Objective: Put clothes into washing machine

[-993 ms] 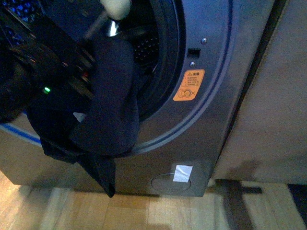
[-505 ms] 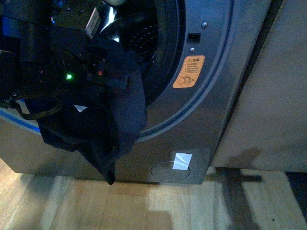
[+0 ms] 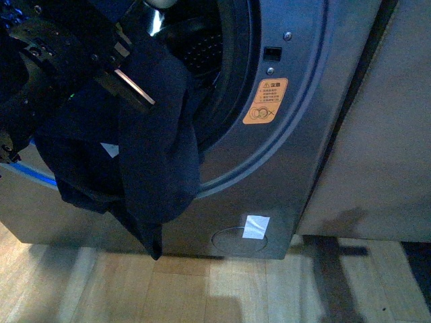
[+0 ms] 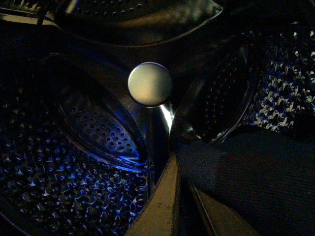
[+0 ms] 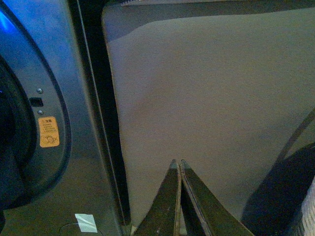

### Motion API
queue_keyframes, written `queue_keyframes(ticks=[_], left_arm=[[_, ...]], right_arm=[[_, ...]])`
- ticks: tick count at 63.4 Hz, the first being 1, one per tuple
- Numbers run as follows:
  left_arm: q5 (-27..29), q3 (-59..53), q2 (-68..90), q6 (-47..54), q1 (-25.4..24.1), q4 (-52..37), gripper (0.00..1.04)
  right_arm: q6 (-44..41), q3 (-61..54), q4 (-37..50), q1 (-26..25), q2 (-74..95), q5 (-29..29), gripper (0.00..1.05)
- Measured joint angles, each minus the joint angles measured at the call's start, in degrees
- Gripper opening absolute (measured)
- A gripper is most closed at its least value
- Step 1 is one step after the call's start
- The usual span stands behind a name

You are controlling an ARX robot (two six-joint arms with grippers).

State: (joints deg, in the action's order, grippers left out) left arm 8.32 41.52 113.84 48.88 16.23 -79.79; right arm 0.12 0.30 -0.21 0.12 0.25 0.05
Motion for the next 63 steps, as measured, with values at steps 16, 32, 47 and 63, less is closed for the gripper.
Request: queue_keyframes(ticks=[16, 32, 47, 63], left_arm=[[-5.1, -2.4, -8.6, -14.2, 0.7, 19.2, 0.04], [-7.6, -4.4, -16.0, -27.5, -0.2, 28.0, 0.36], [-15.8, -5.1, -24.8, -36.3, -3.4, 43.4, 0.93], [-24.0, -4.7, -34.6, -41.1, -10.3, 59.2, 0.98]], right_arm=[[0.0, 0.0, 0.0, 0.0, 0.0, 0.0, 0.02], [0.0, 0.0, 0.0, 0.0, 0.0, 0.0, 0.02], [0.0, 0.0, 0.0, 0.0, 0.0, 0.0, 0.02], [0.0, 0.0, 0.0, 0.0, 0.0, 0.0, 0.02]])
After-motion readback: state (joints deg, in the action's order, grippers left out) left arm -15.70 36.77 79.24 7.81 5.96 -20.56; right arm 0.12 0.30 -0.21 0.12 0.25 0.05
